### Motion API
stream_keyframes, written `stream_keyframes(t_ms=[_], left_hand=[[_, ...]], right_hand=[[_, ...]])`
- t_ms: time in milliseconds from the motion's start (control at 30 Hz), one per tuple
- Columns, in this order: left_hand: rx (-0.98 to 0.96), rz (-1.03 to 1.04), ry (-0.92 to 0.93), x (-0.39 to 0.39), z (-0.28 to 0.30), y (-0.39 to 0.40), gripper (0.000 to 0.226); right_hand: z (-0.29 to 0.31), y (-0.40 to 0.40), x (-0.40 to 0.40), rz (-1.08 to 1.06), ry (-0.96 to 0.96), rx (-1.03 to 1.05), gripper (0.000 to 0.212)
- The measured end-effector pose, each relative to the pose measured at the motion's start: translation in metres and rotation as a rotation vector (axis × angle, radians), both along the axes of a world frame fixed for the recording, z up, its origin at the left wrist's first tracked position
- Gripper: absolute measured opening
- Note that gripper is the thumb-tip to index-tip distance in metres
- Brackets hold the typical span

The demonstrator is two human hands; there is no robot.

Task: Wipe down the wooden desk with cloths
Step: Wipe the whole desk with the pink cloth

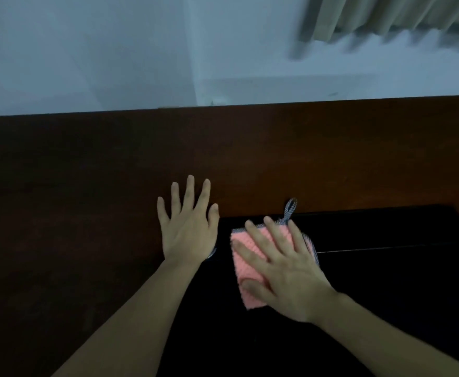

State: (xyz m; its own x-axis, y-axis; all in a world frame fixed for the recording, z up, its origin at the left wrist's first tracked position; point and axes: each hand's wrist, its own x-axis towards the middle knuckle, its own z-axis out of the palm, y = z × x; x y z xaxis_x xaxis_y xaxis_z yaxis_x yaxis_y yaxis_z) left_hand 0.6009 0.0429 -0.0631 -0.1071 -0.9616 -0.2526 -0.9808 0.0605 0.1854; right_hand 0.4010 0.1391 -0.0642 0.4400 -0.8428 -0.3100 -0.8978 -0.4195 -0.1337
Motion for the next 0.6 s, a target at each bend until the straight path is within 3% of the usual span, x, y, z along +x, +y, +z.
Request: stream_keyframes(t_ms=[133,367,600], left_hand=[[0.017,0.004,-0.019,0.001,0.003,0.0,0.06],[-0.002,0.014,0.009,0.002,0.001,0.0,0.059],[-0.011,0.015,0.028,0.003,-0.002,-0.001,0.057]], right_hand=[[-0.002,-0.022,-0.008,0.055,-0.02,-0.034,0.068],[-0.006,-0.127,0.0,-0.193,0.063,-0.052,0.069],[0.0,-0.031,0.017,-0.146,0.047,-0.073,0.069]])
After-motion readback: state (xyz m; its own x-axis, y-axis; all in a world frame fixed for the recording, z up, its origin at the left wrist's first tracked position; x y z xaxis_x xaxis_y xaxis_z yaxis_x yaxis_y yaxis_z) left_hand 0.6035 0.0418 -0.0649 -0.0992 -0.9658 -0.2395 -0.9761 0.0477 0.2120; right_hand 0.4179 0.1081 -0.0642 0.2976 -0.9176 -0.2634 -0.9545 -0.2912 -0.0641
